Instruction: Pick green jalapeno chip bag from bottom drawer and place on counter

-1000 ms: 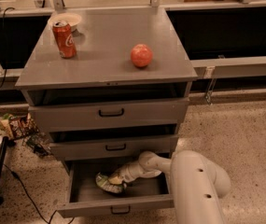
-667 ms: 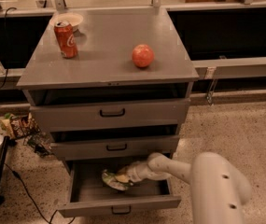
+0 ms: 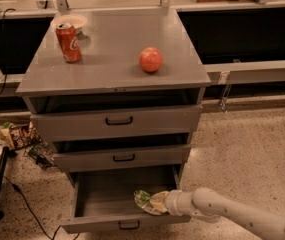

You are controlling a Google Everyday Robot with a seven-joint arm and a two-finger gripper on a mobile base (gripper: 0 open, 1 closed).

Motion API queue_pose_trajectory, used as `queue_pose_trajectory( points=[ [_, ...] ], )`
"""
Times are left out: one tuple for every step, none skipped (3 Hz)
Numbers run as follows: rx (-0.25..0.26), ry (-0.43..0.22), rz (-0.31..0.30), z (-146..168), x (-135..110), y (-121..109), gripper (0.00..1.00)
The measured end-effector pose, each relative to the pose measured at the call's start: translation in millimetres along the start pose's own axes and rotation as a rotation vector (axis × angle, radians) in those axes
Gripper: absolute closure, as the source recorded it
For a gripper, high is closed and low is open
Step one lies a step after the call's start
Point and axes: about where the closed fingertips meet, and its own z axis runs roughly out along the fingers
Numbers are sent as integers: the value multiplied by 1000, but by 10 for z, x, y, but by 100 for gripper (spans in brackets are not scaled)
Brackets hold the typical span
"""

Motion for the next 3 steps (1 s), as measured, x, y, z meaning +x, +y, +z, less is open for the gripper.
queue_pose_trajectory(
  points=[
    [13, -11, -70, -635, 4, 302, 100],
    [-2, -45, -193, -1100, -426, 491, 100],
    [-18, -80, -313, -1360, -986, 508, 100]
  ],
)
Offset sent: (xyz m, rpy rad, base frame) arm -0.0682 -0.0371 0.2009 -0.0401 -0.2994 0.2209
